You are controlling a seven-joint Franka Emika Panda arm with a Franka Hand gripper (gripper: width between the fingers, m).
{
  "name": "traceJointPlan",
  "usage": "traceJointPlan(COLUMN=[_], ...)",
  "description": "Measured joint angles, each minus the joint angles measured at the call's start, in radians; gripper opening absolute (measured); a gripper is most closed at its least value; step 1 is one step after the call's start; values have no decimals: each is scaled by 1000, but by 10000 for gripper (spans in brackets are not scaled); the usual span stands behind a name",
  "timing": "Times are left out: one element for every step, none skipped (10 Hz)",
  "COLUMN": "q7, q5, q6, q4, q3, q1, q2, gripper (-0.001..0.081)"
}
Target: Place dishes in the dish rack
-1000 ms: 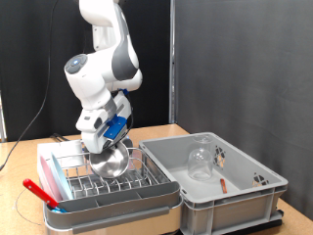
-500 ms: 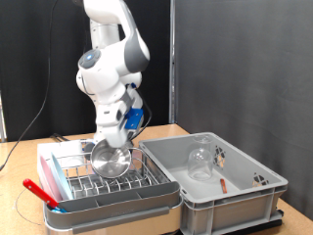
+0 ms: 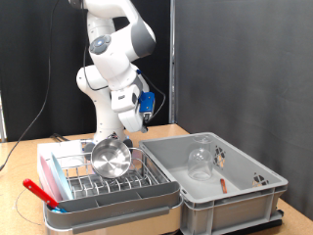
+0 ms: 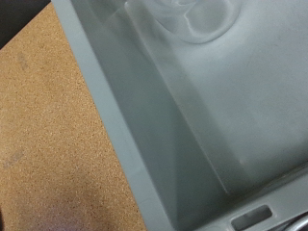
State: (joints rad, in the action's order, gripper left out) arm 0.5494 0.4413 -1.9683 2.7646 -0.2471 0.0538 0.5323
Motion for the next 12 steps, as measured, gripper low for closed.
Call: traceJointPlan(q7=[15, 51, 88, 122, 150, 170, 186, 199, 199, 226, 266, 278], q5=[-4, -26, -69, -118, -178, -240, -295, -324, -319, -333, -359, -397], q6=[-13, -57, -92, -114, -124, -129, -142, -152, -144, -147, -187, -275], q4=[2, 11, 24, 29, 31, 30, 29, 29, 29, 31, 42, 66], q3=[-1, -1, -2, -3, -4, -4, -4, 0, 0, 0, 3, 13], q1=[-2, -5, -15, -34, -60, -90, -121, -139, -136, -134, -133, -137], q2=[-3, 3, 16, 32, 51, 67, 81, 91, 90, 90, 92, 94], gripper=[808, 808, 808, 808, 808, 808, 808, 808, 808, 808, 808, 808])
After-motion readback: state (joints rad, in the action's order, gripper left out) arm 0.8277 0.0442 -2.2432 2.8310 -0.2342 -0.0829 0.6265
